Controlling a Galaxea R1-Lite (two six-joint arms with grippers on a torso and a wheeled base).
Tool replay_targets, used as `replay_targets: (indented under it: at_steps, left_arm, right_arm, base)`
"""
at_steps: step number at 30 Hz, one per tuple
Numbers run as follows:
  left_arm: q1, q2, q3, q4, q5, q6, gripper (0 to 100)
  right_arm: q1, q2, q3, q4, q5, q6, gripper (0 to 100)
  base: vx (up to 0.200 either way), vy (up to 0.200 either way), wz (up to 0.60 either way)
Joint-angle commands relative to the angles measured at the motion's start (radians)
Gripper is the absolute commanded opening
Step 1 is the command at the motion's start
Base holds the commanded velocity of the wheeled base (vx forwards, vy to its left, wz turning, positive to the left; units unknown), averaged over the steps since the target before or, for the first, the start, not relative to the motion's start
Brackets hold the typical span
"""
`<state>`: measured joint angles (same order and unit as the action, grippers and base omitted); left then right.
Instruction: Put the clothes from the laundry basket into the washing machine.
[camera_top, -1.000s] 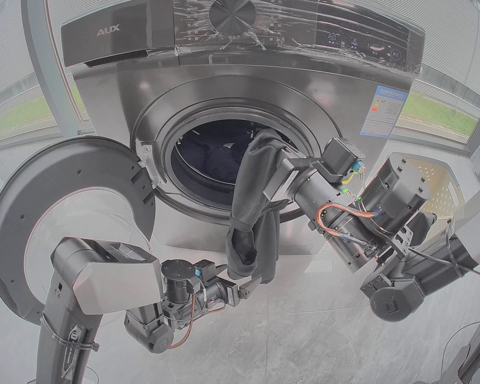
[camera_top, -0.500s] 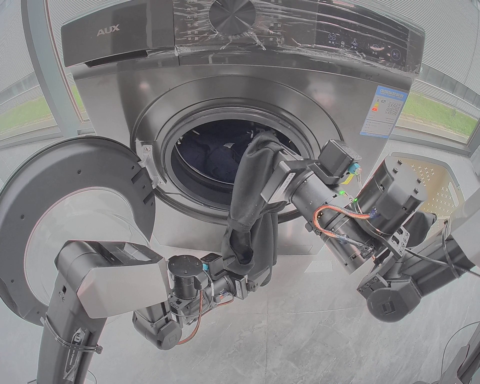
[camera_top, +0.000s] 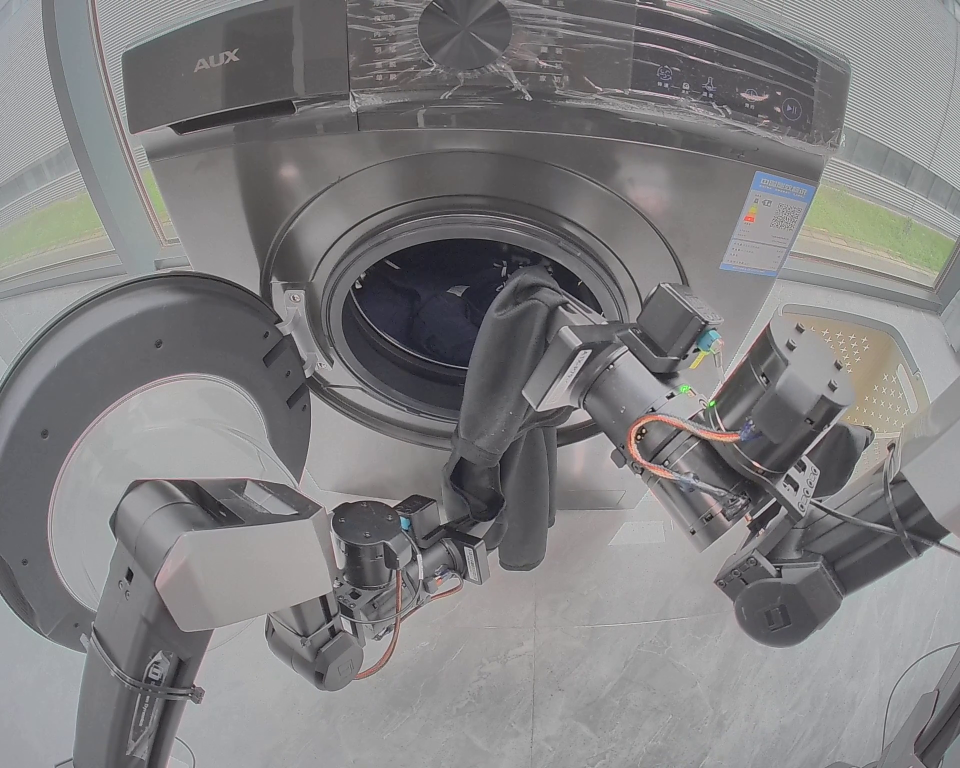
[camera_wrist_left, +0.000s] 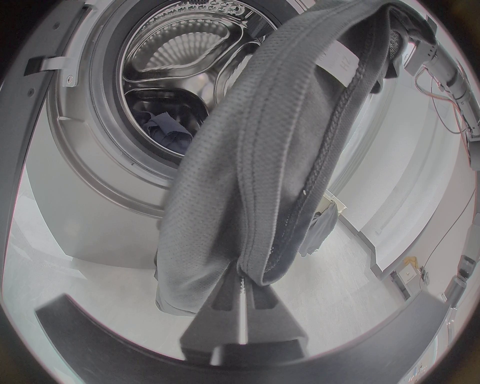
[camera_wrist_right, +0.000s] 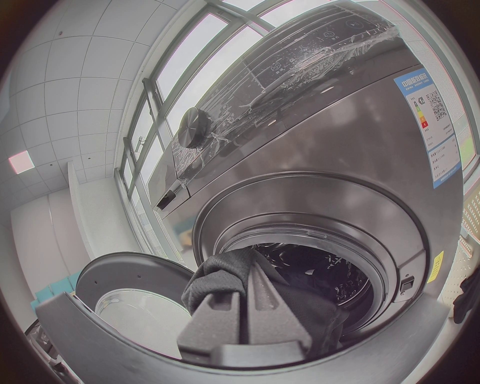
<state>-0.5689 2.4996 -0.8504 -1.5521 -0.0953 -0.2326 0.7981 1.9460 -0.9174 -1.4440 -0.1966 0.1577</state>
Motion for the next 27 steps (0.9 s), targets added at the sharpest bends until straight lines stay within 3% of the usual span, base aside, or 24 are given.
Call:
replay_targets:
  at_steps: [1, 6, 12, 13, 15, 17, 19, 21, 27]
  left_arm:
    - [0.021, -0.07, 0.022, -0.014, 0.0, -0.001, 0]
    - [0.035, -0.185, 0.131, -0.013, -0.012, 0.001, 0]
    - [0.089, -0.455, 0.373, -0.009, -0.147, -0.008, 0]
    - [0.106, -0.508, 0.412, -0.009, -0.188, -0.022, 0]
    - [0.123, -0.582, 0.461, -0.008, -0.222, -0.04, 0]
    - [0.129, -0.616, 0.481, -0.008, -0.227, -0.044, 0]
    - [0.15, -0.689, 0.476, -0.008, -0.225, -0.073, 0]
    - [0.169, -0.72, 0.461, -0.008, -0.221, -0.077, 0]
    - [0.242, -0.808, 0.399, -0.006, -0.23, -0.091, 0]
  right_arm:
    - [-0.016, -0.015, 0.02, -0.004, 0.0, 0.002, 0]
    - [-0.059, -0.044, 0.077, -0.01, 0.0, 0.019, 0]
    - [-0.131, -0.11, 0.279, -0.056, 0.019, 0.048, 0]
    - [-0.132, -0.113, 0.316, -0.084, 0.023, 0.054, 0]
    - [-0.132, -0.116, 0.362, -0.101, 0.037, 0.066, 0]
    - [-0.132, -0.121, 0.387, -0.101, 0.046, 0.076, 0]
    - [-0.132, -0.14, 0.41, -0.101, 0.055, 0.12, 0]
    - [-0.137, -0.14, 0.407, -0.102, 0.054, 0.138, 0]
    - [-0.177, -0.144, 0.348, -0.102, 0.054, 0.151, 0]
  base:
    - [0.0, 0.0, 0.0]
    - [0.0, 0.0, 0.0]
    - [0.0, 0.0, 0.0]
    - [0.0, 0.0, 0.0]
    - [0.0, 0.0, 0.0]
    - [0.0, 0.0, 0.0]
    - [0.0, 0.0, 0.0]
    - [0.0, 0.0, 0.0]
    - [0.0, 0.0, 0.0]
